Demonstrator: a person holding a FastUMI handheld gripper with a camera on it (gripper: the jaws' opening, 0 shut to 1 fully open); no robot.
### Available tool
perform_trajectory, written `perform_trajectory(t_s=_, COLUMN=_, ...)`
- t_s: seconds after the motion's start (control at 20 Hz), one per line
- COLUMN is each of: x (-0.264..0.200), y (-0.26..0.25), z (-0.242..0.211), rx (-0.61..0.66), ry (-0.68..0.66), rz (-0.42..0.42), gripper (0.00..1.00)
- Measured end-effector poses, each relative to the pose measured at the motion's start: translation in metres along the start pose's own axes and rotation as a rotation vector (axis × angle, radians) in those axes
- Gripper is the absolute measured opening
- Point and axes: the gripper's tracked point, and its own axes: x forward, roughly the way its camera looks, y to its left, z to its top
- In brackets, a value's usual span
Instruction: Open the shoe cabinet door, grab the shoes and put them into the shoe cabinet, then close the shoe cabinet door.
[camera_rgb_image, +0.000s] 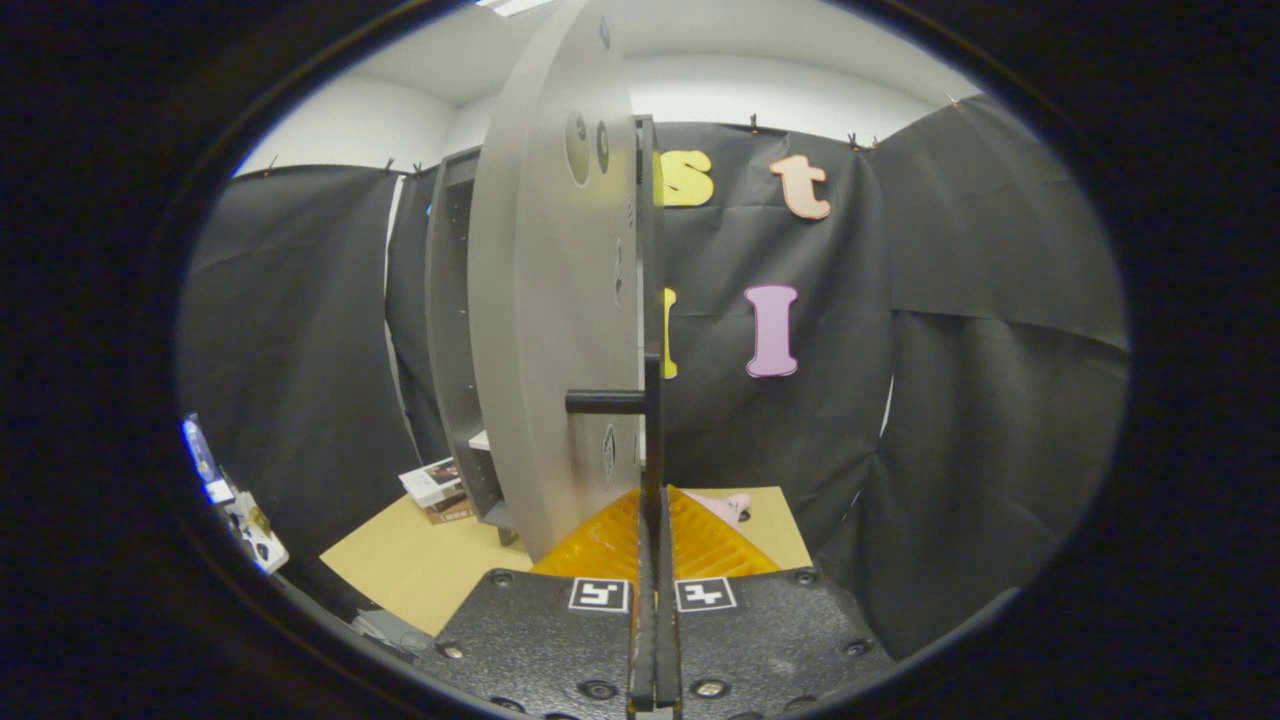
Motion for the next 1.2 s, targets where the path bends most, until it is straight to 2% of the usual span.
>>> perform_trajectory(t_s=0.35, x=-0.013, y=0.003, z=-0.011, rx=0.007, ry=0.055, rz=0.024, gripper=0.07)
perform_trajectory(t_s=0.4, x=-0.018, y=-0.001, z=-0.014, rx=-0.006, ry=0.054, rz=0.024, gripper=0.16)
perform_trajectory(t_s=0.5, x=-0.022, y=-0.009, z=-0.019, rx=-0.024, ry=0.041, rz=0.024, gripper=0.27)
perform_trajectory(t_s=0.65, x=-0.036, y=-0.019, z=-0.033, rx=-0.003, ry=0.039, rz=0.011, gripper=0.37)
perform_trajectory(t_s=0.8, x=-0.054, y=-0.037, z=-0.057, rx=-0.013, ry=0.049, rz=-0.050, gripper=0.86)
perform_trajectory(t_s=0.9, x=-0.062, y=-0.033, z=-0.073, rx=-0.004, ry=0.056, rz=-0.092, gripper=0.93)
perform_trajectory(t_s=1.05, x=-0.070, y=-0.015, z=-0.085, rx=0.023, ry=0.042, rz=-0.179, gripper=0.95)
perform_trajectory(t_s=1.1, x=-0.071, y=-0.007, z=-0.090, rx=0.021, ry=0.049, rz=-0.206, gripper=1.00)
perform_trajectory(t_s=1.2, x=-0.069, y=0.022, z=-0.110, rx=0.033, ry=0.078, rz=-0.224, gripper=1.00)
